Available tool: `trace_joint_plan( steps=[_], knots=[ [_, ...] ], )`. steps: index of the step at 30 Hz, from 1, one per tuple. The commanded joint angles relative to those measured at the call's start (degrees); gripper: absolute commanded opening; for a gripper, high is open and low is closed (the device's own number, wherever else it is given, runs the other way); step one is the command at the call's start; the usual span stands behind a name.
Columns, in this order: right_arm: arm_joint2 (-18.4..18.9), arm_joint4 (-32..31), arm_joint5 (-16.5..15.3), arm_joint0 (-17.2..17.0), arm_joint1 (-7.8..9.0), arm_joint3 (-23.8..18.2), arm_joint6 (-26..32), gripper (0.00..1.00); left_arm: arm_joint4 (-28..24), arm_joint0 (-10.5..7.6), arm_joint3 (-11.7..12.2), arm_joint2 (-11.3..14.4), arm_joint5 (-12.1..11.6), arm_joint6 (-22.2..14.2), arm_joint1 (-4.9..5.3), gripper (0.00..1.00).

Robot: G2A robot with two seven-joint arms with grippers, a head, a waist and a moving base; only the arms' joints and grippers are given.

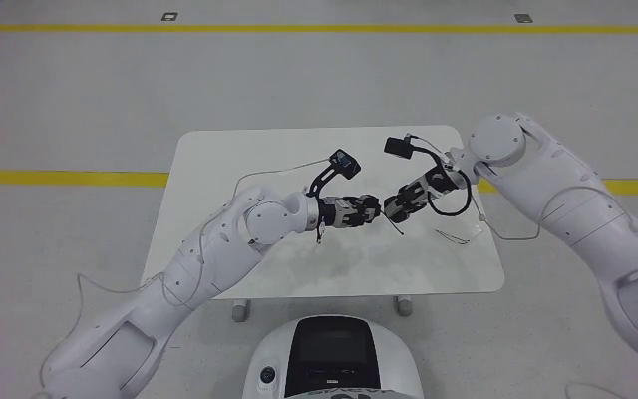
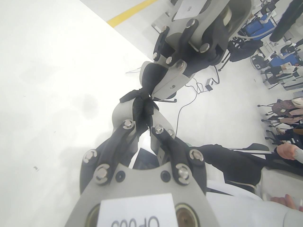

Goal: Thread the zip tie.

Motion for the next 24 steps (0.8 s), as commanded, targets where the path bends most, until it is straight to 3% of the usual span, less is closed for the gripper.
trace_joint_plan(
  steps=[1, 24],
  knots=[
    [-0.1, 0.0, 0.0, 0.0, -0.05, 0.1, 0.0, 0.0, -0.1, 0.0, 0.1, 0.0, -0.1, 0.0, -0.04, 0.0],
    [-0.1, 0.1, -0.4, -0.1, -0.27, 0.6, 0.0, 0.0, -1.0, 0.3, 0.1, -0.3, -0.8, -0.4, -0.25, 0.0]
  ],
)
